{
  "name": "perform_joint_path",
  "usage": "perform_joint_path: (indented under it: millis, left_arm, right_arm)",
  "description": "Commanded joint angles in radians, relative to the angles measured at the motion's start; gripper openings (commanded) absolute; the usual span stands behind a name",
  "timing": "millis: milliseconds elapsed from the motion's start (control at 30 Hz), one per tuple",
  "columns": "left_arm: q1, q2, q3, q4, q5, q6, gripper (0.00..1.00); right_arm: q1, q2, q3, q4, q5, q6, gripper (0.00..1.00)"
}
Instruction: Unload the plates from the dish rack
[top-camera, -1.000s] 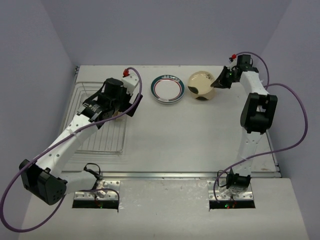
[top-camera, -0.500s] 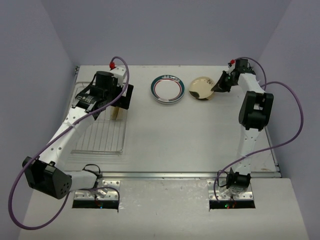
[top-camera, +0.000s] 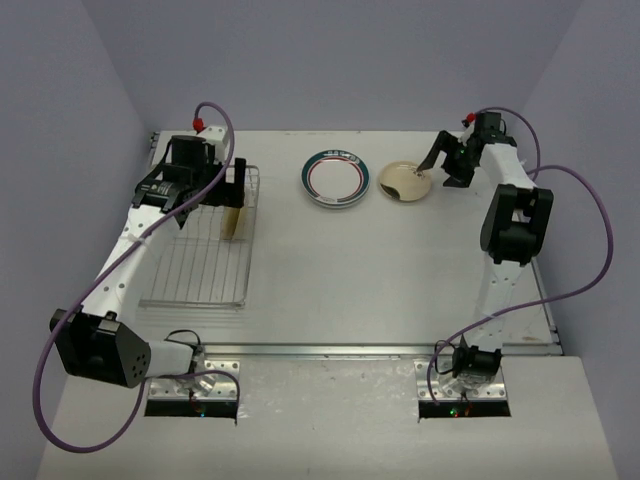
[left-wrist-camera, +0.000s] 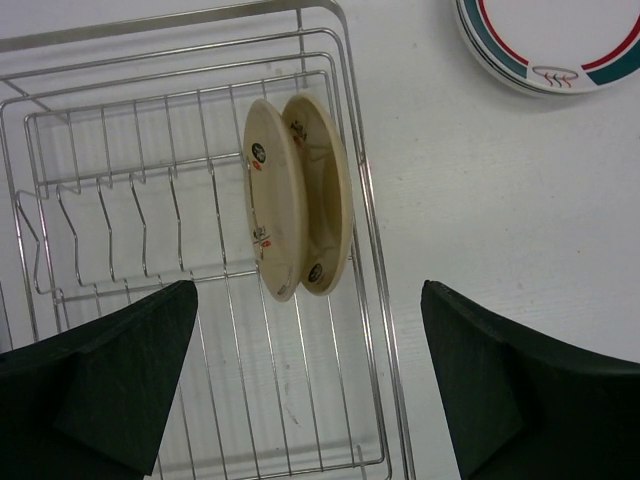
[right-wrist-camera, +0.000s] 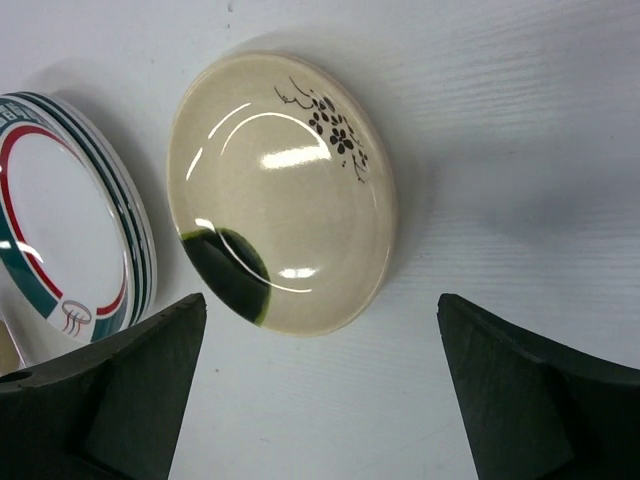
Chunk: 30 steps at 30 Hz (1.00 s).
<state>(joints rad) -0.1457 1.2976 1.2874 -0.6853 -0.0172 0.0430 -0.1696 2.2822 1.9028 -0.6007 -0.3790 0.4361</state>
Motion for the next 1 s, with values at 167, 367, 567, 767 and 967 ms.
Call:
perform_joint_path:
  millis: [167, 367, 567, 767, 967]
  left_arm:
    - [0.051, 0.108, 0.055, 0.031, 0.070, 0.009, 0.56]
    - [0.056, 0.172, 0.049, 0.080, 0.032, 0.039, 0.35]
    - [0.071, 0.253, 0.072, 0.099, 0.029, 0.046, 0.30]
    - [0.096, 0.311, 0.075, 0.094, 0.081, 0.041, 0.27]
    - [0.143, 0.351, 0.088, 0.070, 0.195, 0.027, 0.20]
  right_arm:
    - [0.025, -0.310, -0.107, 0.047, 0.052, -0.082, 0.99]
    - [0.077, -0.483, -0.298, 0.124, 0.080, -0.148, 0.99]
    - [0.118, -0.565, -0.382, 0.155, 0.082, -0.171, 0.99]
    - [0.128, -0.580, -0.392, 0.145, 0.072, -0.177, 0.99]
    - [0.130, -0.579, -0.389, 0.138, 0.059, -0.172, 0.99]
